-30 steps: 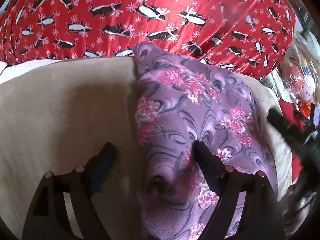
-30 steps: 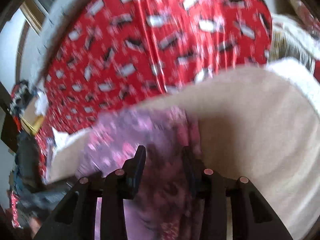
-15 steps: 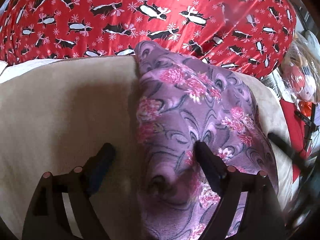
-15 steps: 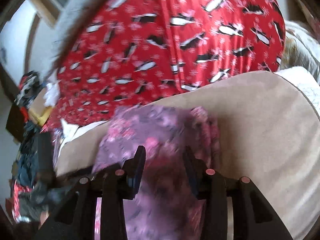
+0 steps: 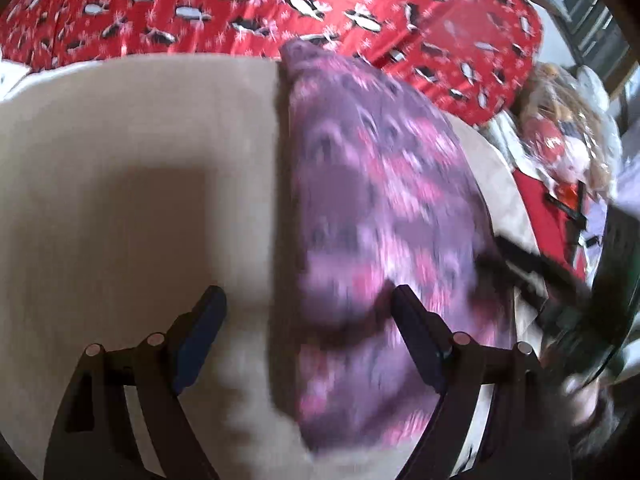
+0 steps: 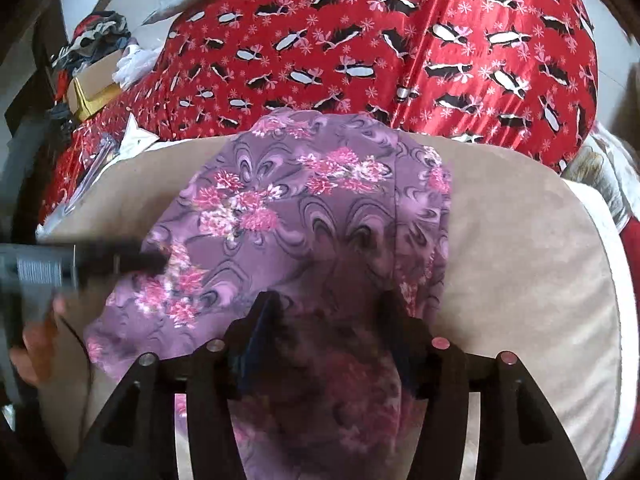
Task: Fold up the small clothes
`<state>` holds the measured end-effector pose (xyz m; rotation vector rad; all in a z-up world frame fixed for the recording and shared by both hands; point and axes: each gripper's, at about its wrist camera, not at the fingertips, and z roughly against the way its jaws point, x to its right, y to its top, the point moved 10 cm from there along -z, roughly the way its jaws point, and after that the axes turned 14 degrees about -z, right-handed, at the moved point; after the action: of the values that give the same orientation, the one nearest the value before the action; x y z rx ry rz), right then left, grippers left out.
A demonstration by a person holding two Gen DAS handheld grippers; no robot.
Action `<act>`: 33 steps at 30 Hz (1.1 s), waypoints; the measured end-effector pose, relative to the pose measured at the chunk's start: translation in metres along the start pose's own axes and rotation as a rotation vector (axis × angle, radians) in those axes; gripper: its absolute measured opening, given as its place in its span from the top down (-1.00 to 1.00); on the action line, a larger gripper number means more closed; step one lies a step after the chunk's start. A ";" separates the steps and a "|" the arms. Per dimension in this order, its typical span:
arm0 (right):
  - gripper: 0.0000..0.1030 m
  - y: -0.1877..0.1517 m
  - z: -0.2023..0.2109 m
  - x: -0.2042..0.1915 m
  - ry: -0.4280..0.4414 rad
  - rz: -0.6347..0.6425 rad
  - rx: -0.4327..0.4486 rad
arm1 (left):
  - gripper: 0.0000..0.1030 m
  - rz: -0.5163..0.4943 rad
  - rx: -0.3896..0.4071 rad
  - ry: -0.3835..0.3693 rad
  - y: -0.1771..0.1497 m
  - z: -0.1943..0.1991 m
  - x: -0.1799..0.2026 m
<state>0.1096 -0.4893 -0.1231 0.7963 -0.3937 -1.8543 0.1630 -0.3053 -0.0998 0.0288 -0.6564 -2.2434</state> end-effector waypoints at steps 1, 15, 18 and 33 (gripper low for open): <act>-0.10 0.005 0.010 -0.001 0.042 -0.049 0.011 | -0.66 -0.035 -0.004 0.034 -0.007 0.000 0.002; -0.32 0.009 0.031 0.055 0.151 -0.346 -0.013 | -0.66 0.067 -0.007 -0.091 0.022 -0.008 -0.027; -0.32 0.015 0.004 0.076 0.196 -0.485 -0.053 | -0.66 0.121 -0.057 -0.187 0.029 -0.031 -0.028; 0.39 0.027 -0.014 0.013 0.164 -0.242 -0.025 | 0.54 0.000 -0.004 -0.085 0.057 -0.032 0.006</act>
<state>0.1340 -0.5109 -0.1217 1.0072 -0.1750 -1.9943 0.2049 -0.3562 -0.0996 -0.0686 -0.6969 -2.2557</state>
